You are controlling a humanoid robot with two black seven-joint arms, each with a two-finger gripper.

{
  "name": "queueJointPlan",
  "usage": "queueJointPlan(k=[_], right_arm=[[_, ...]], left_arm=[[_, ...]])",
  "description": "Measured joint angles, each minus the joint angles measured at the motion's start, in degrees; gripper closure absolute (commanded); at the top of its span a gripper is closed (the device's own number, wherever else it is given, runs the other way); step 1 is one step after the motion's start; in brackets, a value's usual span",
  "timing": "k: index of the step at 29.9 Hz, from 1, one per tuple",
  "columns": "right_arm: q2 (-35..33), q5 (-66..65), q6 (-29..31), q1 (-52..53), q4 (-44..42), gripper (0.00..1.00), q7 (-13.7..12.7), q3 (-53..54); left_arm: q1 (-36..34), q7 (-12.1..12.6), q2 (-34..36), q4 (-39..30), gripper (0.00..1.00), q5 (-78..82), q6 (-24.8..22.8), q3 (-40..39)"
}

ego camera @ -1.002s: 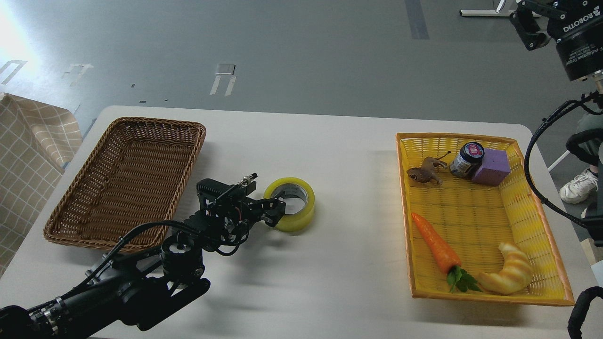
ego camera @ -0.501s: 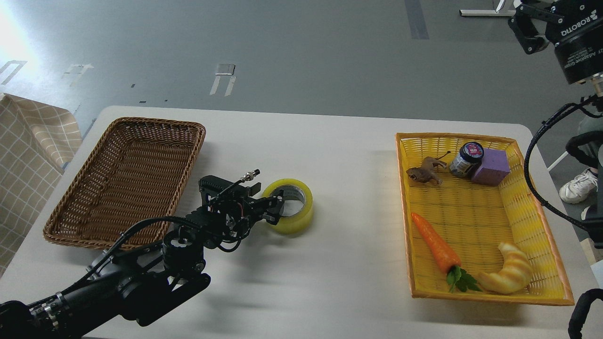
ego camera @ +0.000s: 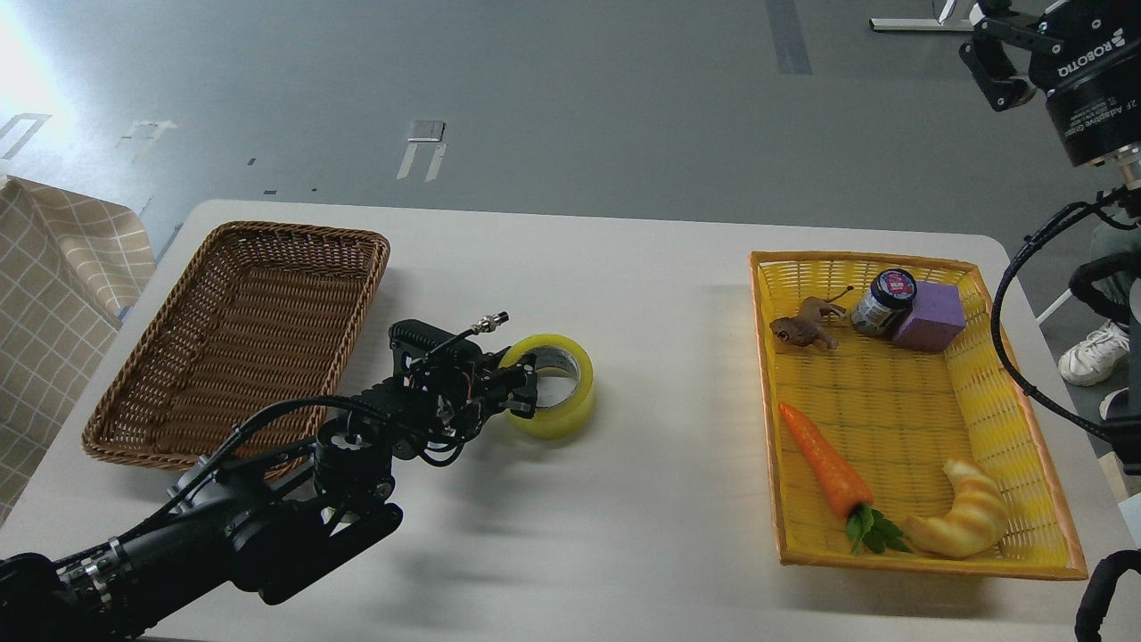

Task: Place and transfer tape with both arms
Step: 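Lift the tape roll and carry it over the wicker basket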

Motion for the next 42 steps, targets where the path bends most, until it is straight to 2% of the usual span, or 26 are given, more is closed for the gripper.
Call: queueJointPlan(k=[11, 24, 27, 33, 42], right_arm=[[0.00, 0.18, 0.00, -0.75, -0.18, 0.00, -0.04, 0.00], [0.08, 0.29, 0.00, -1.04, -0.35, 0.00, 0.02, -0.01], [0.09, 0.29, 0.00, -1.16, -0.39, 0.00, 0.02, -0.02], [0.10, 0.29, 0.00, -1.69, -0.52, 0.00, 0.02, -0.01], [0.53, 0.29, 0.00, -1.70, -1.15, 0.00, 0.02, -0.13]], left_arm=[[-4.56, 0.06, 1.49, -1.85, 0.94, -1.87, -5.32, 0.00], [-15.79, -0.65, 11.23, -5.41, 0.94, -4.31, -13.89, -0.04], [-18.90, -1.72, 16.08, -6.62, 0.94, -4.41, -16.00, -0.03], [-21.99, -4.81, 24.51, -7.19, 0.94, -4.45, -16.65, 0.02], [-18.14, -8.56, 35.51, -7.14, 0.94, -4.47, -16.66, 0.13]])
